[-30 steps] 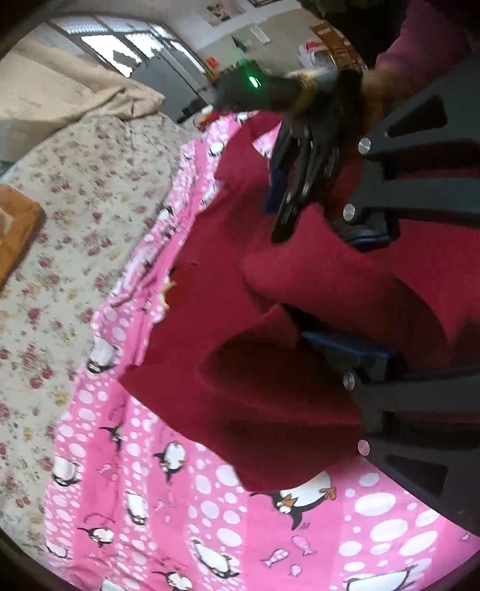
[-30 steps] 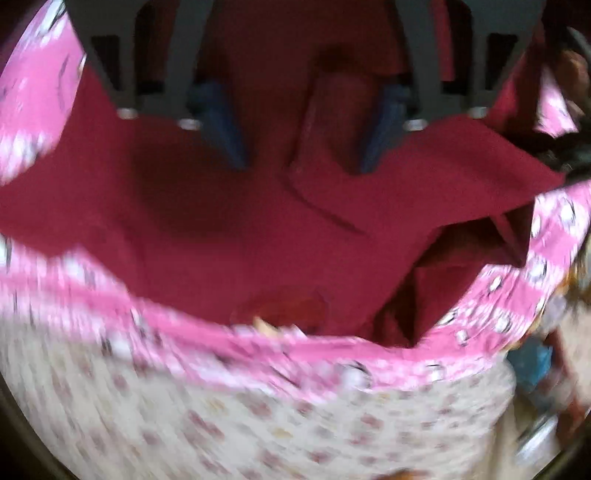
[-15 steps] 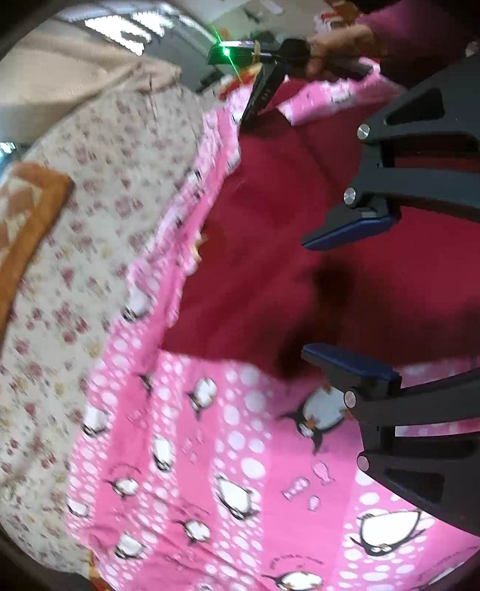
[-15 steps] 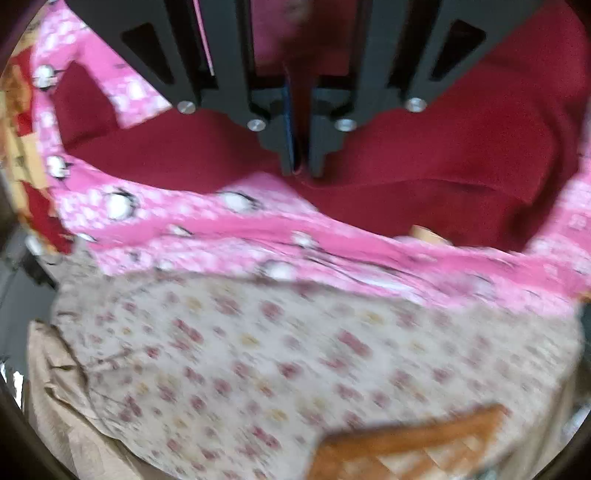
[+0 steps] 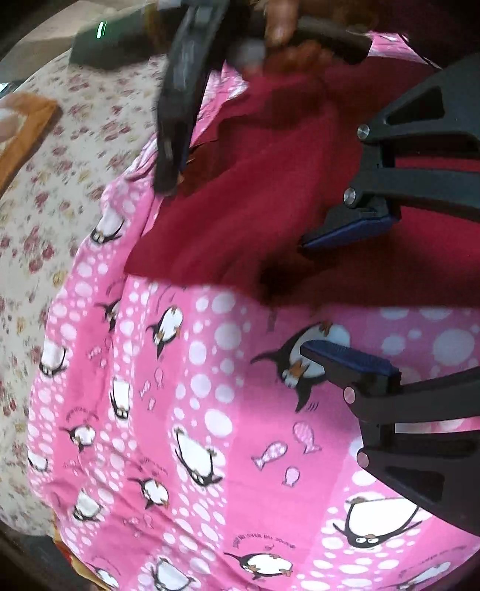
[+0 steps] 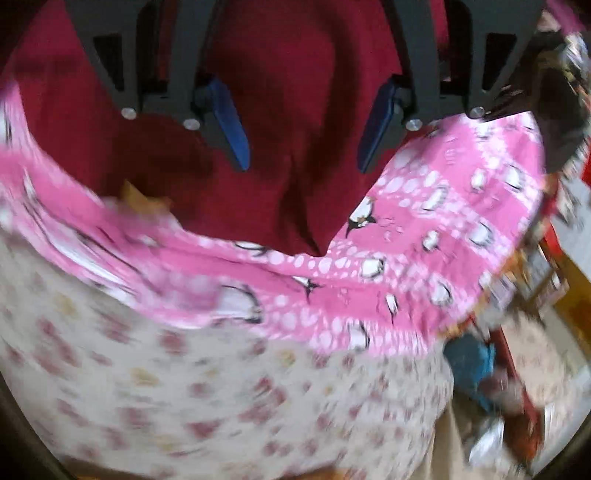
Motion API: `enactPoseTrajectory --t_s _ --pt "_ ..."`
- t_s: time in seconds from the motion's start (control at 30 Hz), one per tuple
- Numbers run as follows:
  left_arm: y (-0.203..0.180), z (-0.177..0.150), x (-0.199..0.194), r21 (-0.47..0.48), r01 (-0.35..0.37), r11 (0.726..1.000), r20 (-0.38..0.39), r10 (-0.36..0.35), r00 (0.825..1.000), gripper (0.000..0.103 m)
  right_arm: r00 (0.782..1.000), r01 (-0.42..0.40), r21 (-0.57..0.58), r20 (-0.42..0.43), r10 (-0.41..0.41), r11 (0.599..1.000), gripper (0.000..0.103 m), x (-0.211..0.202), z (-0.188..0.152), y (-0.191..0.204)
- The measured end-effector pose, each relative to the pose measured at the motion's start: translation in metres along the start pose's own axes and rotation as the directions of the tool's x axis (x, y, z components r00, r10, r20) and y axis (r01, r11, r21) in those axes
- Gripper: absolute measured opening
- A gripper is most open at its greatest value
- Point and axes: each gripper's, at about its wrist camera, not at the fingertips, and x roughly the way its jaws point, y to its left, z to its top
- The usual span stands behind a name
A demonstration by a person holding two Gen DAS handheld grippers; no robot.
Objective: Fold small clothes
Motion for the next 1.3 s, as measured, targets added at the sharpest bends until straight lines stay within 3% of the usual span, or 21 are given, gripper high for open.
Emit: enactPoseTrajectory --t_s 0.07,0.13,0.17,0.27,0.37,0.5,0.53,0.6,0.67,0.77,0.9,0.97,1.0,1.07,1.3 --pt "0.007 0.002 0.001 -0.026 -0.002 1.0 0.004 0.002 1.0 0.03 0.999 0.01 -0.023 -0.048 -0.011 1.0 0.063 0.03 0.01 0.001" --pt "0.015 0.004 0.002 -0.054 -0.004 0.999 0.0 0.004 1.0 0.03 0.995 -0.039 -0.015 -0.097 0.038 0.999 0.043 0.056 0.013 0.004" --pt "0.018 0.005 0.002 -0.066 0.005 0.998 -0.001 -0.005 1.0 0.03 0.991 -0.061 -0.021 -0.117 0.058 0.998 0.015 0.064 0.015 0.006" --pt "0.024 0.007 -0.003 -0.098 0.014 0.995 0.023 -0.012 1.0 0.03 0.997 -0.042 -0.064 -0.062 0.038 0.997 0.006 0.062 0.022 0.02" --pt "0.031 0.012 -0.012 -0.121 0.002 0.993 0.088 0.009 0.996 0.03 0.998 -0.056 -0.109 0.01 0.057 0.992 0.006 0.065 0.035 0.038" --pt "0.032 0.015 -0.021 -0.144 0.078 0.986 0.145 -0.057 0.988 0.03 0.998 -0.018 -0.097 -0.067 0.011 0.995 0.011 0.093 0.033 0.044" --pt "0.029 0.015 -0.021 -0.134 0.086 0.987 0.151 -0.066 0.986 0.03 0.998 -0.024 -0.079 -0.058 0.02 0.997 0.016 0.086 0.031 0.041" --pt "0.017 0.017 -0.021 -0.094 0.087 0.992 0.16 -0.071 0.985 0.031 0.998 -0.04 -0.032 -0.055 0.038 0.999 0.045 0.062 0.026 0.032" --pt "0.007 0.019 -0.018 -0.057 0.079 0.995 0.161 -0.069 0.985 0.031 0.999 -0.046 0.013 -0.013 0.046 0.999 0.056 0.021 0.01 0.014" --pt "-0.003 0.02 -0.01 -0.034 0.055 0.998 0.149 -0.049 0.988 0.031 0.999 0.043 0.039 0.001 -0.043 0.998 0.057 -0.029 -0.018 -0.016" --pt "-0.006 0.019 0.014 -0.024 -0.013 1.0 0.064 0.015 0.998 0.031 0.982 0.181 0.127 0.03 -0.186 0.975 0.057 -0.087 -0.062 -0.071" --pt "-0.006 0.016 0.024 -0.025 -0.038 0.999 0.037 0.038 0.999 0.031 0.973 0.229 0.14 -0.035 -0.227 0.963 0.057 -0.089 -0.081 -0.091" --pt "-0.007 0.015 0.024 -0.022 -0.045 0.999 0.045 0.045 0.998 0.032 0.959 0.282 0.133 -0.067 -0.275 0.95 0.057 -0.087 -0.089 -0.1" --pt "-0.01 0.014 0.024 -0.005 -0.06 0.998 0.051 0.06 0.997 0.032 0.907 0.419 0.095 -0.095 -0.411 0.903 0.055 -0.081 -0.101 -0.119" --pt "-0.015 0.014 0.012 0.002 -0.052 0.999 0.095 0.052 0.994 0.032 0.917 0.368 0.253 0.059 -0.394 0.895 0.055 -0.148 -0.118 -0.134"
